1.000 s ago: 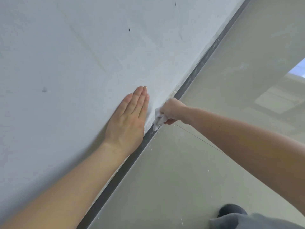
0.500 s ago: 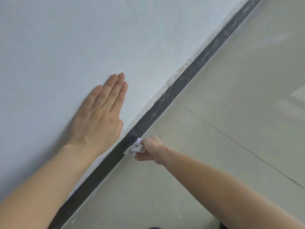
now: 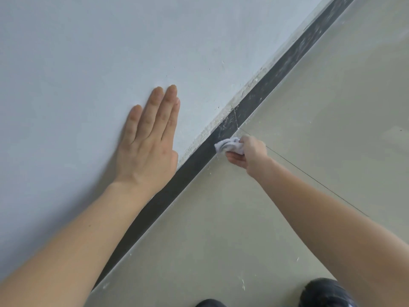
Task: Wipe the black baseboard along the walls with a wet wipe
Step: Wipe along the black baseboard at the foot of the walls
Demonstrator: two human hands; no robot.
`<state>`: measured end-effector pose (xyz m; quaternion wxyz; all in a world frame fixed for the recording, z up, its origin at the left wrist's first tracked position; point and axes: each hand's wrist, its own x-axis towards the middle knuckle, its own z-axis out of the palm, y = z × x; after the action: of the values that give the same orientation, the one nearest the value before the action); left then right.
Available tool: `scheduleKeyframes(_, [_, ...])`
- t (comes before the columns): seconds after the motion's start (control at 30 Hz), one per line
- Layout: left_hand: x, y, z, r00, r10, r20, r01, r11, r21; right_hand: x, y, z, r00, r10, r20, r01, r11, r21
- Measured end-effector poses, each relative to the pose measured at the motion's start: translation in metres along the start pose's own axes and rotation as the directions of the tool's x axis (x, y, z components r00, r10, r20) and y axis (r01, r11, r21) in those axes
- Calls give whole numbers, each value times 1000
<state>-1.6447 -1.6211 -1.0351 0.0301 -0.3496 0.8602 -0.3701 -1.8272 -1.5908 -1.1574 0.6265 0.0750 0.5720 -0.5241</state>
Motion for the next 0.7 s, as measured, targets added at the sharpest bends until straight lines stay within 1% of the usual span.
scheduleKeyframes(0.03, [1,2,1,1000,-3,3,3,1000,9,-1,10,1,1000,28,-2,-28,992,-122])
scheduleKeyframes(0.07, [2,3,1,1000,-7,4,7,1000,9,-9,23,6,995,86,54,-71,968,-243])
scheduleKeyframes(0.1, [2,4,2,1000,-13,2,13,1000,2,-19,37,15,980,161,118,-114,936,-333])
scheduleKeyframes(0.13, [2,5,3,1000,-16,-2,16,1000,-1,-26,51,25,956,229,184,-149,918,-367])
scheduleKeyframes(0.17, [2,4,4,1000,-17,-7,17,1000,1,-32,63,37,932,273,239,-175,915,-363])
scheduleKeyframes(0.2, [2,4,4,1000,-13,-10,13,1000,4,-34,70,48,924,284,257,-195,925,-325])
scheduleKeyframes(0.23, [2,3,4,1000,-6,-12,6,1000,3,-33,72,55,930,276,243,-209,941,-268])
scheduleKeyframes(0.27, [1,2,3,1000,2,-11,-2,1000,0,-27,71,58,945,243,219,-194,955,-223])
scheduleKeyframes(0.4, [1,1,0,1000,10,1,-10,999,-43,4,28,43,996,52,75,-45,995,-90])
scheduleKeyframes(0.53, [2,5,3,1000,-18,-4,17,998,-67,17,-21,11,988,-120,-95,126,990,57])
scheduleKeyframes(0.6, [3,7,5,999,-31,-13,30,998,-63,14,-25,0,977,-154,-145,166,983,72])
scheduleKeyframes(0.67, [3,10,6,999,-45,-12,44,996,-76,7,-11,-3,982,-120,-149,127,991,37])
scheduleKeyframes(0.7, [3,10,7,999,-51,-11,50,995,-81,3,2,-1,989,-81,-121,80,997,-7])
